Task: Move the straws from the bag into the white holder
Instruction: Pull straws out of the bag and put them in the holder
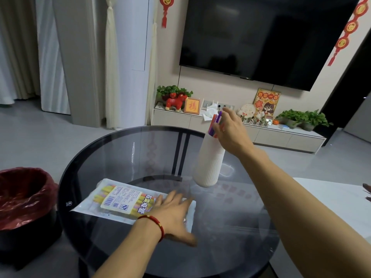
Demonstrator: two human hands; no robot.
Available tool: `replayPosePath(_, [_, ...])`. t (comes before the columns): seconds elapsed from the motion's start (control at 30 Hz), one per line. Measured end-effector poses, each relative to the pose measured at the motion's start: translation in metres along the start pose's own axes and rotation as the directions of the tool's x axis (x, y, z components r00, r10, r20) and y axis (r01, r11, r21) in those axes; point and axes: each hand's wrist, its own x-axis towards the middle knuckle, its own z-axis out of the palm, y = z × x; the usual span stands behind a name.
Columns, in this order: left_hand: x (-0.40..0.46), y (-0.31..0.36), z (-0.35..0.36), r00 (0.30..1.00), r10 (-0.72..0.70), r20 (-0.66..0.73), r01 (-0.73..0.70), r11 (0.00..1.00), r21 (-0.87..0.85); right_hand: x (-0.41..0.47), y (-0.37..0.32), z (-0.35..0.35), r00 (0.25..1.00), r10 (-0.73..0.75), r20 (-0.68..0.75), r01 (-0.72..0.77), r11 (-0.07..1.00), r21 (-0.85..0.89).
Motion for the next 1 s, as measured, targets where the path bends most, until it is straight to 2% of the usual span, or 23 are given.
replayPosePath(0.1, [-0.006, -0.012, 0.0, 0.993, 0.039, 0.108, -0.045, 0.998, 0.047, 0.0, 0.0, -0.004, 0.999, -0.025, -0.028, 0.026, 0.999, 0.028])
replayPosePath(0.17, [-0.008, -0.017, -0.001, 0.99, 0.049, 0.129, -0.054, 0.998, 0.035, 0.001, 0.0, -0.006, 0.999, -0.053, -0.011, 0.053, 0.999, 0.011])
replayPosePath(0.23, [-0.008, -0.02, -0.004, 0.993, 0.049, 0.111, -0.053, 0.998, 0.035, 0.0, -0.002, -0.008, 0.996, -0.065, -0.066, 0.068, 0.997, 0.036])
replayPosePath(0.4, [-0.003, -0.019, -0.012, 0.999, 0.048, -0.003, -0.047, 0.988, 0.148, -0.032, -0.004, -0.008, 0.929, -0.026, -0.368, 0.107, 0.973, 0.202])
replayPosePath(0.47, [-0.003, -0.015, -0.011, 0.999, 0.033, -0.031, -0.025, 0.975, 0.22, -0.062, 0.001, 0.009, 0.923, 0.055, -0.381, 0.071, 0.949, 0.309])
replayPosePath(0.53, [-0.004, -0.011, -0.013, 0.998, 0.01, -0.056, 0.003, 0.971, 0.237, -0.096, 0.007, 0.032, 0.952, 0.173, -0.251, -0.053, 0.905, 0.422])
replayPosePath(0.63, [-0.008, -0.005, -0.016, 0.995, -0.007, -0.101, 0.029, 0.975, 0.221, -0.14, 0.016, 0.069, 0.956, 0.271, 0.112, -0.293, 0.856, 0.425])
replayPosePath(0.7, [-0.011, -0.001, -0.017, 0.99, 0.005, -0.143, 0.026, 0.976, 0.214, -0.159, 0.018, 0.085, 0.889, 0.295, 0.349, -0.425, 0.815, 0.394])
replayPosePath(0.8, [-0.014, 0.004, -0.017, 0.98, 0.035, -0.196, 0.018, 0.966, 0.258, -0.173, 0.019, 0.094, 0.739, 0.278, 0.613, -0.633, 0.597, 0.492])
replayPosePath(0.9, [-0.015, 0.013, -0.02, 0.966, 0.099, -0.241, 0.006, 0.916, 0.401, -0.179, 0.013, 0.093, 0.625, 0.23, 0.746, -0.768, 0.349, 0.536])
replayPosePath(1.0, [-0.014, 0.023, -0.023, 0.946, 0.184, -0.266, 0.025, 0.778, 0.627, -0.181, 0.011, 0.09, 0.574, 0.147, 0.805, -0.809, 0.251, 0.531])
